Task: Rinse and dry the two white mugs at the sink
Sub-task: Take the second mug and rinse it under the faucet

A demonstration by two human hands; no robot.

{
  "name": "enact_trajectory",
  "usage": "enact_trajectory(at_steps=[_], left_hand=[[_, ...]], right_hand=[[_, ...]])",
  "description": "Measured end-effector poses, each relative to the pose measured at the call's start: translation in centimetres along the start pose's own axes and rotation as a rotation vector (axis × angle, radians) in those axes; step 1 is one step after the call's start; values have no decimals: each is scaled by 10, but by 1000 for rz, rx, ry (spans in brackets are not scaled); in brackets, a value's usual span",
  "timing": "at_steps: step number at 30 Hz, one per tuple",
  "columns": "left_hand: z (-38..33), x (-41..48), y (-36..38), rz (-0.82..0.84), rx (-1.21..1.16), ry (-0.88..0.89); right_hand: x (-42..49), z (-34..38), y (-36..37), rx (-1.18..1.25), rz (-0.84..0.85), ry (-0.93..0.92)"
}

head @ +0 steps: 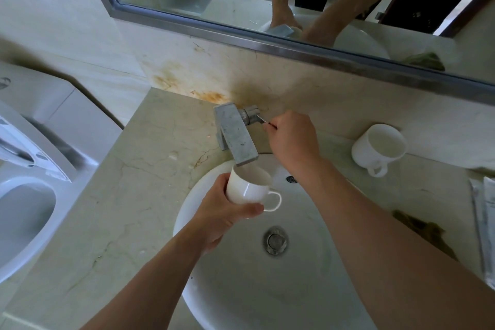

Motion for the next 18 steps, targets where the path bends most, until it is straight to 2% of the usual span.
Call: enact_trajectory(at_steps=[3,5,9,12,14,16,18], left_hand=[[-2,0,3,11,64,3],[-7,1,7,20,90,10],[-14,1,16,68,72,39],[-11,-1,27,118,6,47],[-5,-4,37,97,-30,38],[-1,-6,48,90,-63,39],[0,-7,57,184,-138,-4]], right_hand=[[-11,0,-2,92,65,-78],[-24,-13,-6,240,105,-46],[-84,-42,-5,429,293,254],[-133,-60,-6,764,426,504],[-153,-71,-7,886,376,554],[-164,-76,-5,905,313,488],[-169,-81,-3,915,266,427]])
Point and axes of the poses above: each hand's wrist, its own x-axis towards the middle knuckle, its own y-axis out of the palm, z = x × y, the point moved 4 cm from there along x, towards the middle knuckle, and after that the axes turned 15 degrees about x, right-handed, at the moved point
